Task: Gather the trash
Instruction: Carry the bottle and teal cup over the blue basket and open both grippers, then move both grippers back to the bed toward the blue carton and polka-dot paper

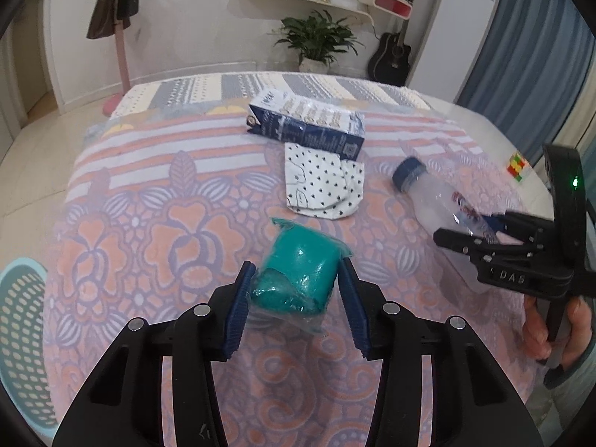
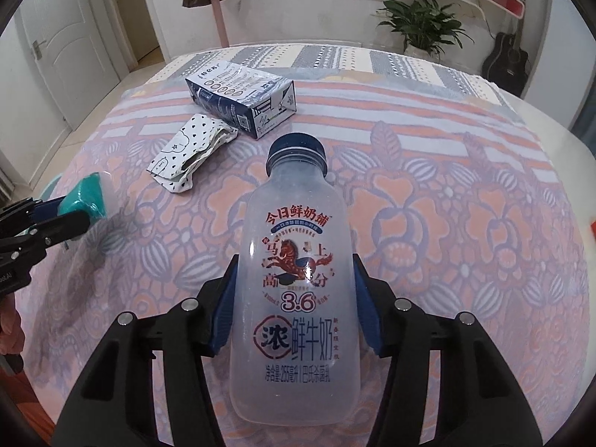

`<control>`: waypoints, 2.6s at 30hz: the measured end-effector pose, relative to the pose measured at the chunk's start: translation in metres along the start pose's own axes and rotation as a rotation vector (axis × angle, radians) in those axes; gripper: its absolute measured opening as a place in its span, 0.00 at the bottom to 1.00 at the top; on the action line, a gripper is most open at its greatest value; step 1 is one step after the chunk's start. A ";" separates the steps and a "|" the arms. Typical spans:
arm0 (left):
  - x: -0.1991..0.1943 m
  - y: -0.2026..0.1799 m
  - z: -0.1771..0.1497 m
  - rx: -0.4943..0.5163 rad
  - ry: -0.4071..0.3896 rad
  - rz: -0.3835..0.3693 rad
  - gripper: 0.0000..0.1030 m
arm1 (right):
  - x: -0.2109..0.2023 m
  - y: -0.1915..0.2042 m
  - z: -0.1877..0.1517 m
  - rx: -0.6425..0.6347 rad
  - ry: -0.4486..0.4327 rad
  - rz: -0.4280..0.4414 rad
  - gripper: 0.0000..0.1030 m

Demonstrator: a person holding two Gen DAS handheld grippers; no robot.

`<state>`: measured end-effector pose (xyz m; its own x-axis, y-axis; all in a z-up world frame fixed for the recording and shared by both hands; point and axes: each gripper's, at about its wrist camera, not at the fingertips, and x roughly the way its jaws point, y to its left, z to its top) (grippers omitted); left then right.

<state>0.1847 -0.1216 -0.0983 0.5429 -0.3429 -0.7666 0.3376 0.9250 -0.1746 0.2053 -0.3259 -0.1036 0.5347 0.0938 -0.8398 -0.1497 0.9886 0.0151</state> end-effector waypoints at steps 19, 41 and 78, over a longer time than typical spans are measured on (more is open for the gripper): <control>-0.087 0.060 0.009 -0.180 -0.223 0.059 0.43 | -0.091 0.094 0.042 -0.025 -0.238 0.235 0.50; -0.202 0.284 -0.078 -0.693 -0.275 0.537 0.43 | -0.024 0.379 0.105 -0.398 -0.169 0.431 0.51; -0.201 0.312 -0.103 -0.806 -0.310 0.421 0.60 | 0.028 0.413 0.077 -0.338 -0.058 0.463 0.54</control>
<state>0.1017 0.2525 -0.0627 0.7174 0.1218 -0.6860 -0.4987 0.7773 -0.3835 0.2223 0.0938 -0.0789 0.3937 0.5235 -0.7556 -0.6316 0.7513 0.1914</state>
